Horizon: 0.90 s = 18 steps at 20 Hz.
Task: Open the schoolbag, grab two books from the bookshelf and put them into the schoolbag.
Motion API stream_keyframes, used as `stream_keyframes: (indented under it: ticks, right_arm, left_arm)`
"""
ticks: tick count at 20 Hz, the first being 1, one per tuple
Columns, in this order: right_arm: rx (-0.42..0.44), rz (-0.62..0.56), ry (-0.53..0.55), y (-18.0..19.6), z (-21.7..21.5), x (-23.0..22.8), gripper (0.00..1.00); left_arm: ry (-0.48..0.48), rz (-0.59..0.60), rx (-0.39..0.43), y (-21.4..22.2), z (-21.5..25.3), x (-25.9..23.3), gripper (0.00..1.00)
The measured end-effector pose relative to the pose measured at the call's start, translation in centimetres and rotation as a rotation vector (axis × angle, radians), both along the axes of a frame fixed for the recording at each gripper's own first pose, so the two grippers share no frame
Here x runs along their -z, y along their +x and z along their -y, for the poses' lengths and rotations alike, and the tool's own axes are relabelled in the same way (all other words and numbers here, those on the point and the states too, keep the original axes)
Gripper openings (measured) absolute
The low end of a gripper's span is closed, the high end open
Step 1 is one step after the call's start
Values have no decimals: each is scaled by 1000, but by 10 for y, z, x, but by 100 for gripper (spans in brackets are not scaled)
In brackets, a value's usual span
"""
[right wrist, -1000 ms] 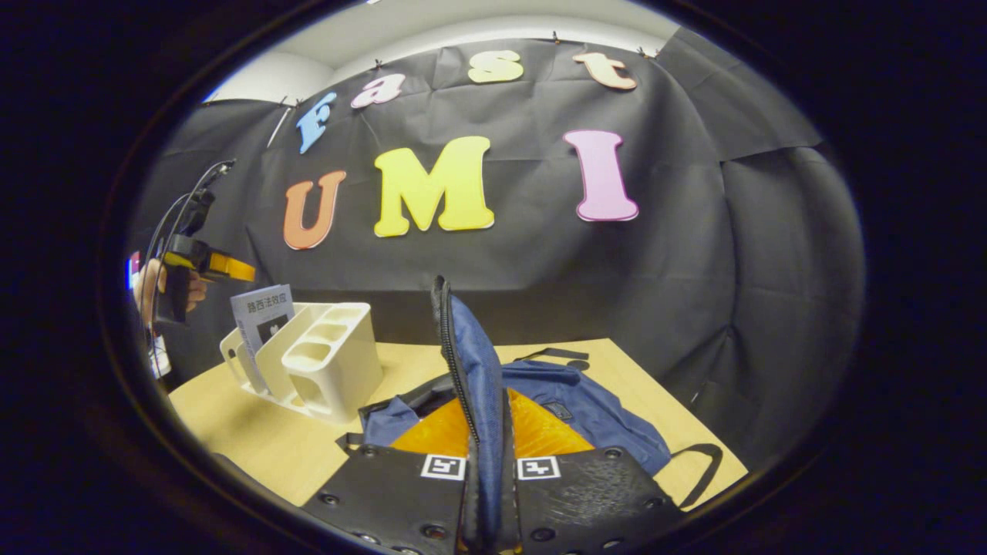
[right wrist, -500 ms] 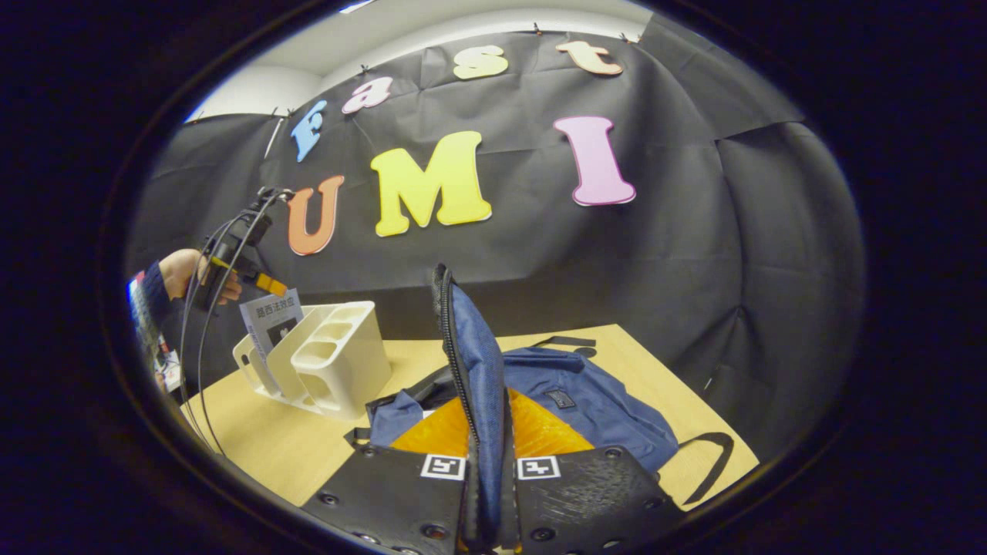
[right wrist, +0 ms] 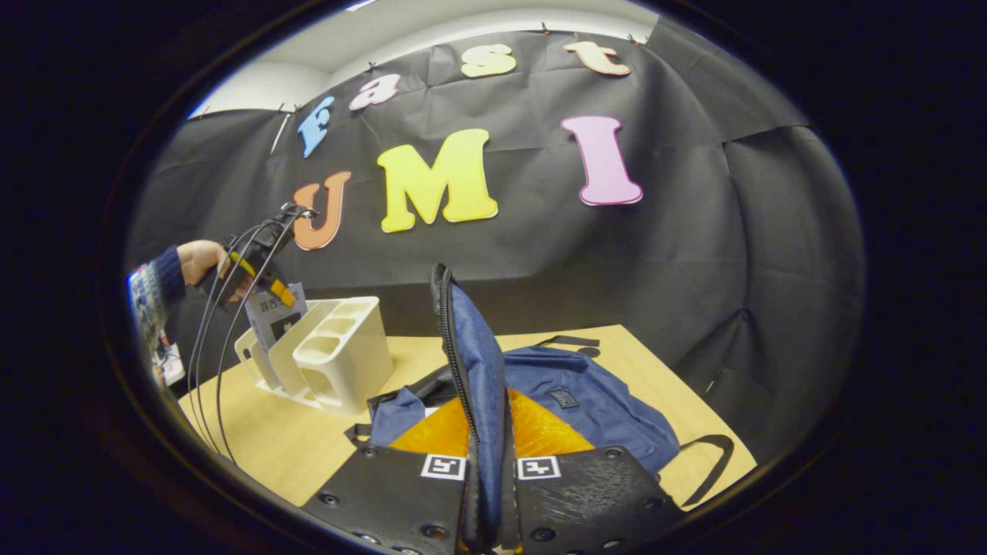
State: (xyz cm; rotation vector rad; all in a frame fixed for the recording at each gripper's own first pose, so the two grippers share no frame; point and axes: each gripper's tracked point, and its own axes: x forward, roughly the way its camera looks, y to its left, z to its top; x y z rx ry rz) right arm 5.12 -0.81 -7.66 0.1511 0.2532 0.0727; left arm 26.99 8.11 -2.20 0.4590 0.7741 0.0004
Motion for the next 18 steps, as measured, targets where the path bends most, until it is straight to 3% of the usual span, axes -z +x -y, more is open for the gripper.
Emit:
stream_keyframes:
  ticks: [2,3,8,9,10,12,14,16,18]
  right_arm:
    - [0,-1,-5,0,0,-1,10]
    - [4,-3,-1,1,1,-1,10]
    - [14,-4,3,-1,4,2,7]
    - [15,-6,5,-3,5,2,10]
    - [13,-5,7,-3,5,1,10]
    - [17,-13,3,-4,7,1,10]
    - [14,-17,-2,-5,6,2,7]
    - [13,-20,9,-5,5,4,10]
    - [2,-14,18,1,1,3,7]
  left_arm:
    - [9,-26,2,1,5,4,75]
    - [7,-35,-2,0,7,5,66]
    - [-36,-79,-8,-5,24,18,57]
    - [-27,-83,-15,-6,23,19,50]
    - [-17,-90,-25,-7,24,18,53]
    - [-13,-103,-34,-10,23,19,48]
    - [-48,-84,-44,-16,24,15,46]
    - [-93,-73,-59,-28,23,7,44]
    - [-127,-56,-76,-38,15,-4,48]
